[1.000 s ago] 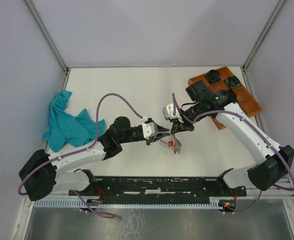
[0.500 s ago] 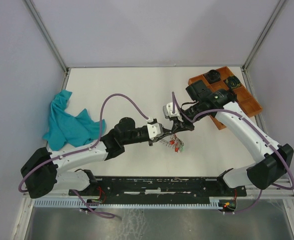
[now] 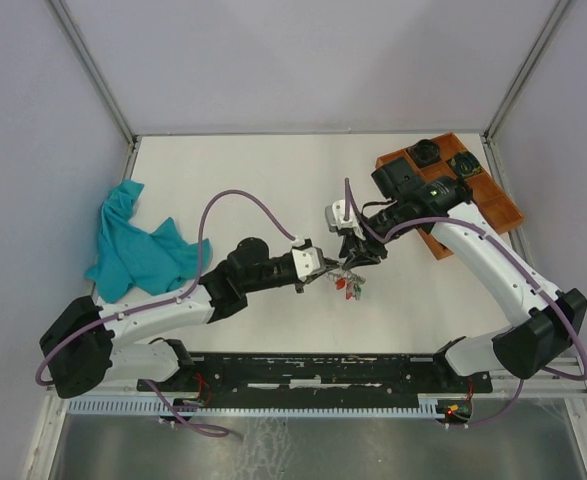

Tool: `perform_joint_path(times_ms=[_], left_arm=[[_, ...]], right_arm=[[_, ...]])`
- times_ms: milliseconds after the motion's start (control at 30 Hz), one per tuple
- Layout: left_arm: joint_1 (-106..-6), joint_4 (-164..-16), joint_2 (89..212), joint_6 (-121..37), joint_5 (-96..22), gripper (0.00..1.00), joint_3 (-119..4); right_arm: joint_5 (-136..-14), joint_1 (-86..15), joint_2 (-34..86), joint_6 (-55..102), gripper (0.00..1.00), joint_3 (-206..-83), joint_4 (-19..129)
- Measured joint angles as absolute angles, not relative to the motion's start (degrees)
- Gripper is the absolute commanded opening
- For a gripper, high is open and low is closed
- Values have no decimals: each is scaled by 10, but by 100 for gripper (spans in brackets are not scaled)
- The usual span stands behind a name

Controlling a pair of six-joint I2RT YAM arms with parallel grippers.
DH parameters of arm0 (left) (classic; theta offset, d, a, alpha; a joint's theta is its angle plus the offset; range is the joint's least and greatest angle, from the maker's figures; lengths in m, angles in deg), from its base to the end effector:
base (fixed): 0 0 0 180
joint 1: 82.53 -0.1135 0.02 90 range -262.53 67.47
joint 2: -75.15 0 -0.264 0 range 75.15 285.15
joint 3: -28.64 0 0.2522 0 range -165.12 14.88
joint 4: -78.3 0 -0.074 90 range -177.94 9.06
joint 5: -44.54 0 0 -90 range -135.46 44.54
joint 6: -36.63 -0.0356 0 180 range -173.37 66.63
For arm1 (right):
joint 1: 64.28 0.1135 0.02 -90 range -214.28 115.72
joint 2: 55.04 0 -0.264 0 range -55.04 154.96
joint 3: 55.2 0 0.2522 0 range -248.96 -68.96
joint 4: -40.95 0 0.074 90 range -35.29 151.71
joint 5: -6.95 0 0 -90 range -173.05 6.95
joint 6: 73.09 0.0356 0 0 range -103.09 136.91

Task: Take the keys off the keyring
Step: Remove the key from the keyring.

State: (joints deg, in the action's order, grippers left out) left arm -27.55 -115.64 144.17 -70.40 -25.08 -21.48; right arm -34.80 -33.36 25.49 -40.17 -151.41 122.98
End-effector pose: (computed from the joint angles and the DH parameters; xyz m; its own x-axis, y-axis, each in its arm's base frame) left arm 0.1454 -0.2291 0.2690 0.2357 0.1420 -0.9614 0.9389 0.2219 0.2630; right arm 0.2082 0.1557 0.3526 0.0757 -0.6062 -0.7917 -0.9851 -0.1682 0.0347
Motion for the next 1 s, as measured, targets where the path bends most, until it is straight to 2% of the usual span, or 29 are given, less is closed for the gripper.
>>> perform_joint_path(times_ms=[267, 367, 600, 667, 833, 1000], left_arm=[[-275, -1253, 1372, -694, -255, 3, -118], [-275, -1310, 1346, -680, -256, 3, -92], [-275, -1391, 1318, -657, -259, 3, -81], [-275, -1396, 1318, -654, -259, 3, -81], [-275, -1395, 1318, -648, -260, 3, -81], [-275, -1395, 1318, -639, -268, 3, -81]], right_arm=[[-259, -367, 251, -369, 51, -1542, 1241], [-226, -367, 243, -303, 54, -1530, 1198], [-178, -367, 234, -166, 53, -1499, 1113], [-171, -367, 234, -148, 51, -1497, 1103], [-158, -366, 229, -130, 38, -1491, 1091], [-162, -359, 222, -130, 32, -1491, 1092]])
